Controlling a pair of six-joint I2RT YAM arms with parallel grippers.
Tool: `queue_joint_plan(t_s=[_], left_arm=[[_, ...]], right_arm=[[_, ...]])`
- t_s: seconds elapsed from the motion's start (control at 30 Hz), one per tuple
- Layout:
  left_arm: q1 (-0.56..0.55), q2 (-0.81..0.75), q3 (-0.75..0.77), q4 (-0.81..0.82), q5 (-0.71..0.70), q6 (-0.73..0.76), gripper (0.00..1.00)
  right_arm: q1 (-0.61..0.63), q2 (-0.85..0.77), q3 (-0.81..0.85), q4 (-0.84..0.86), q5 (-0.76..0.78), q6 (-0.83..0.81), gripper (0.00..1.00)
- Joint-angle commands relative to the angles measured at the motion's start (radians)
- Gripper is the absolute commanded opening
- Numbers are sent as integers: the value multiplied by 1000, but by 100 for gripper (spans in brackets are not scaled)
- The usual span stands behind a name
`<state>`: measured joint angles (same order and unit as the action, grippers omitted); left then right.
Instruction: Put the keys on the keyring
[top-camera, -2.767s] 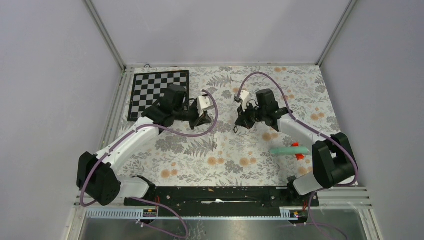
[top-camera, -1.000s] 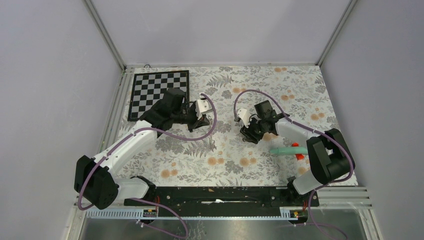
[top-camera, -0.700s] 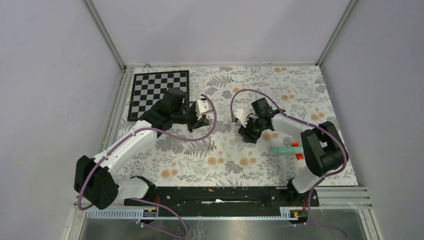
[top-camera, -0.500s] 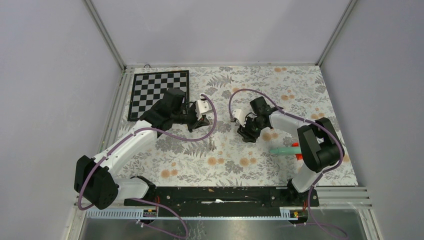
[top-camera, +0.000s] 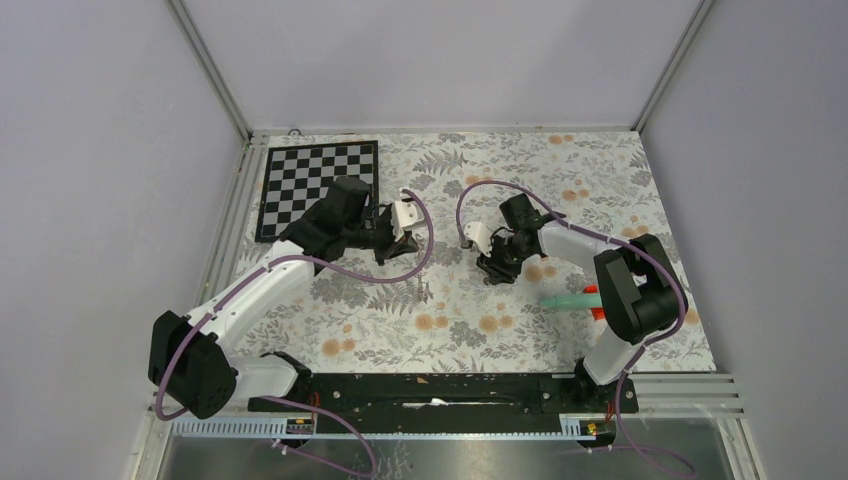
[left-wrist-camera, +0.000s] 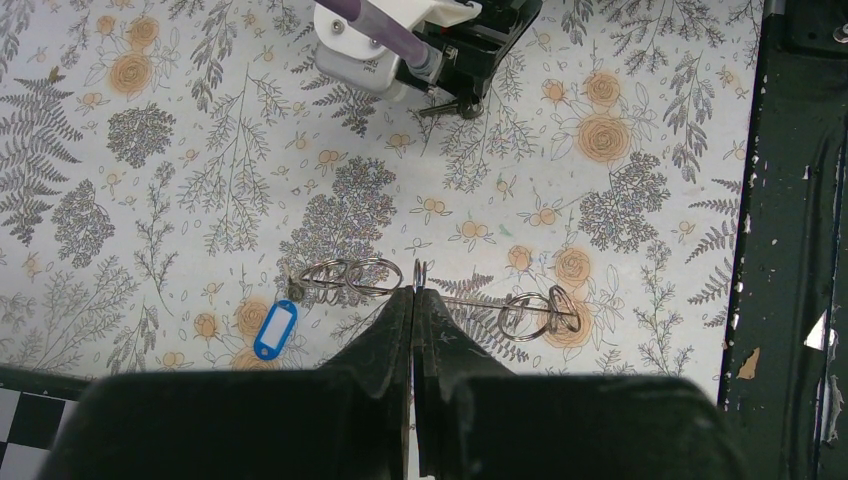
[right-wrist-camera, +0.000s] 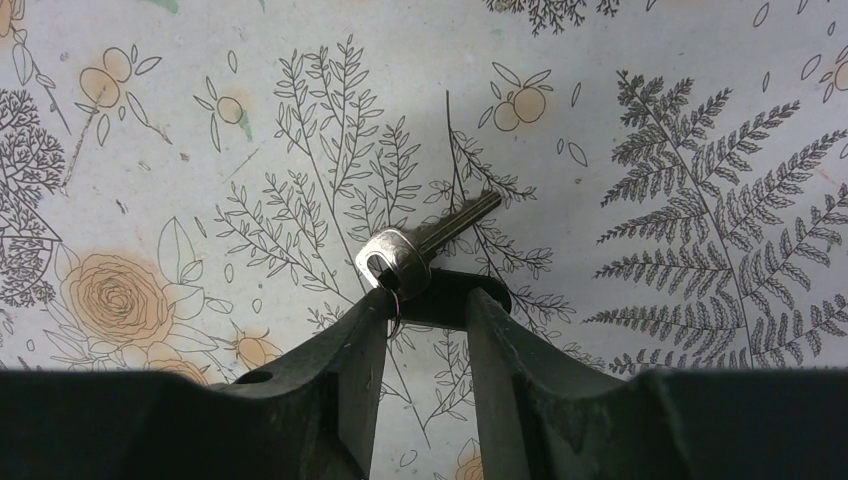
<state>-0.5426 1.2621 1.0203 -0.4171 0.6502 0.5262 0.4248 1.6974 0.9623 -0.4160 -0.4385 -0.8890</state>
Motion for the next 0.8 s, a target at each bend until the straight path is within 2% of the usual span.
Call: queue_joint_plan(t_s=[0.0,0.4,0.77], left_arm=[[1,-37,12,38,11,14,0],[1,-48,5,38,19,15,0],[1,-63,-6,40,17,13,0]], right_arm=[[1,-33,6,-48,-26,-12,41],[0,-95,-33,-36,-34,30,41],[0,-36,-22,-8,-31,71,41]])
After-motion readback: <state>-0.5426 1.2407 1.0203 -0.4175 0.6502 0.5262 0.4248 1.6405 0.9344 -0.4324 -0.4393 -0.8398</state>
